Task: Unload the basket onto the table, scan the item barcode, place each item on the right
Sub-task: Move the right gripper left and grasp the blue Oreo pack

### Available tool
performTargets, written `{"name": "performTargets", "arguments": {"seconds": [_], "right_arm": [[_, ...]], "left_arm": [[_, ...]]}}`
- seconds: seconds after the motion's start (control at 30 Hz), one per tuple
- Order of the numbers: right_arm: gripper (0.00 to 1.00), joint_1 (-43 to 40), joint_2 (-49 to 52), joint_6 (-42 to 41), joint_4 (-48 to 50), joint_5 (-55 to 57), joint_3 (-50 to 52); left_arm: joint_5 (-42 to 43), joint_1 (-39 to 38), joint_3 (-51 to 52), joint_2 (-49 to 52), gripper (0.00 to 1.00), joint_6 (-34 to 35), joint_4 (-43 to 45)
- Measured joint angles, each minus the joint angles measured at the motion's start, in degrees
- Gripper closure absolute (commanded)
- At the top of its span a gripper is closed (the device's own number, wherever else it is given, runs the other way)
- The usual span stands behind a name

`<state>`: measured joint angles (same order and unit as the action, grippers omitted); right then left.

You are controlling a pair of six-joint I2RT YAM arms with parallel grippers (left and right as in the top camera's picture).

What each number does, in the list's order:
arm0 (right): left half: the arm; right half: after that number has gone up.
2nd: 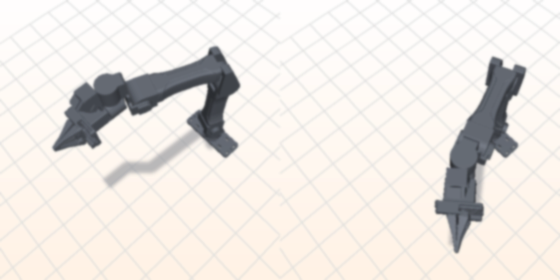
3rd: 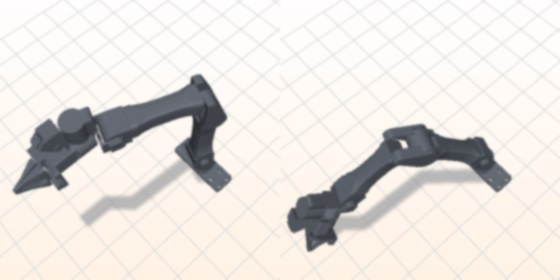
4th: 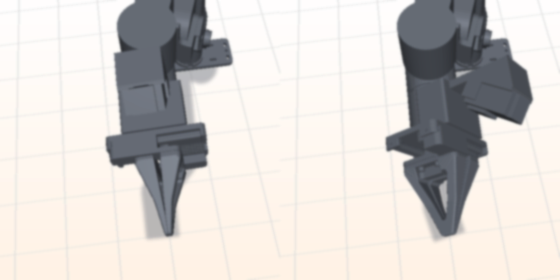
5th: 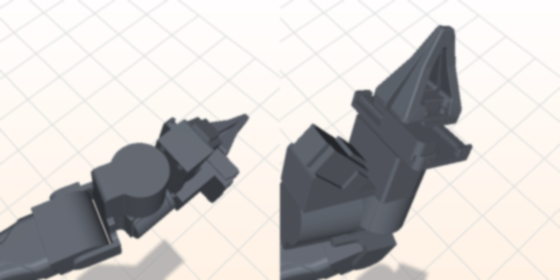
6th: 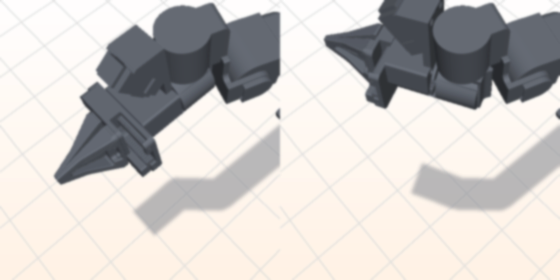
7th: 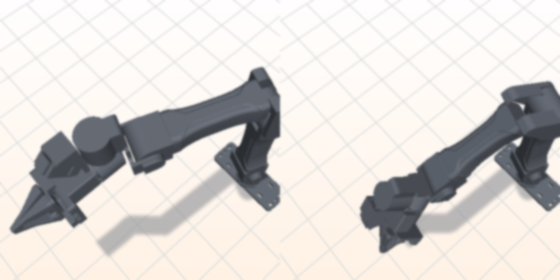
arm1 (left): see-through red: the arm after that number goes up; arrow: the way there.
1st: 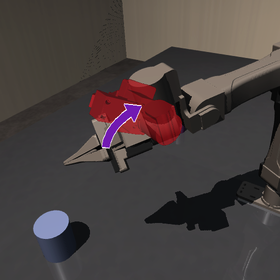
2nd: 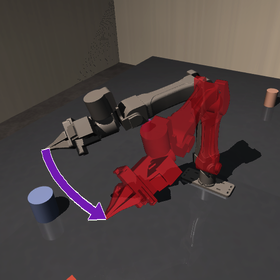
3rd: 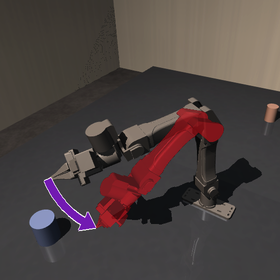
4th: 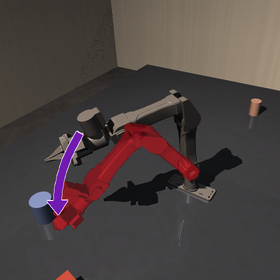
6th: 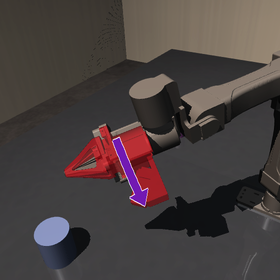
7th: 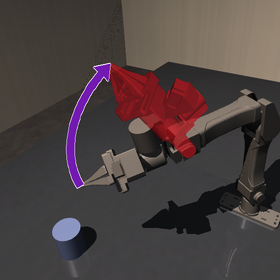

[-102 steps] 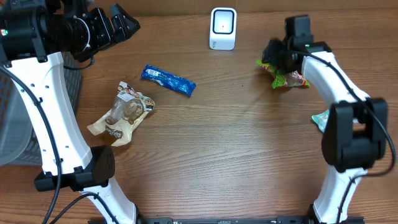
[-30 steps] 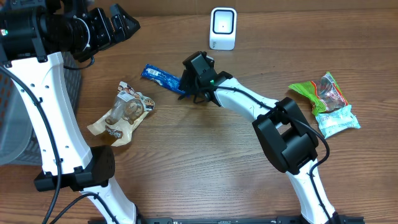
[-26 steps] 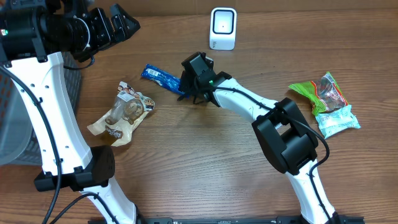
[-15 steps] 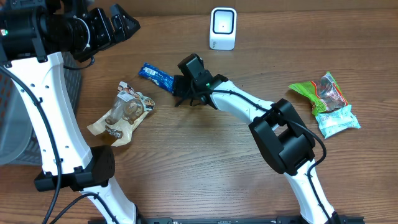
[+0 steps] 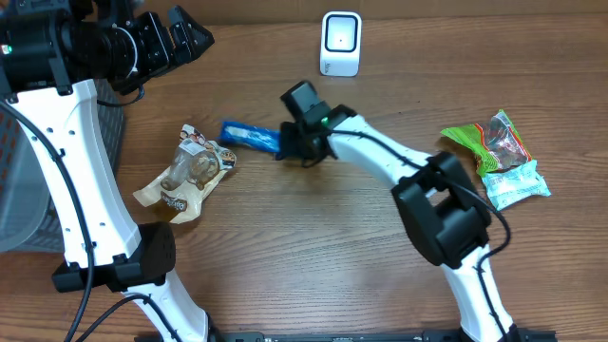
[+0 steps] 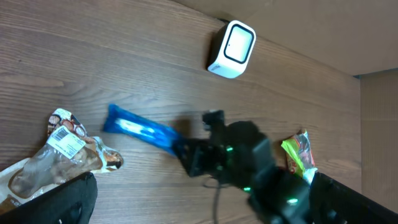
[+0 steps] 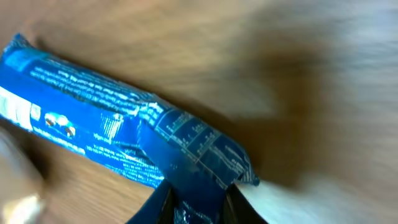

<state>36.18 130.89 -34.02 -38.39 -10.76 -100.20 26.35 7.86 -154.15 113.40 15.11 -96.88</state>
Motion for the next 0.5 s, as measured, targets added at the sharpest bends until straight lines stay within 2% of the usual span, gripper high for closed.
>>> {"name": "performTargets", "arguments": {"seconds": [0.13,0.2,0.37,0.43,0.5], "right_arm": [[0.74,-4.02,-3.41,10.88,-11.17,0.28,0.0],[0.67,-6.12,-5.14,16.17,-15.43,1.88,-0.02],[0.38,-9.92,-6.99,26.58,-23.37,4.81,-0.11],[0.22,-10.36,-6.99,30.4,-24.24,5.29,-0.11],[0.12,-10.36,-6.99,34.14,-23.69,5.57,-0.11]], "left_arm": [[-0.02,0.0,0.0,0.0,0.0,0.0,0.04],[0.0,0.0,0.0,0.0,0.0,0.0,0.0],[0.0,0.0,0.0,0.0,0.0,0.0,0.02],[0.0,0.0,0.0,0.0,0.0,0.0,0.02],[0.0,0.0,0.0,0.0,0.0,0.0,0.02]]}}
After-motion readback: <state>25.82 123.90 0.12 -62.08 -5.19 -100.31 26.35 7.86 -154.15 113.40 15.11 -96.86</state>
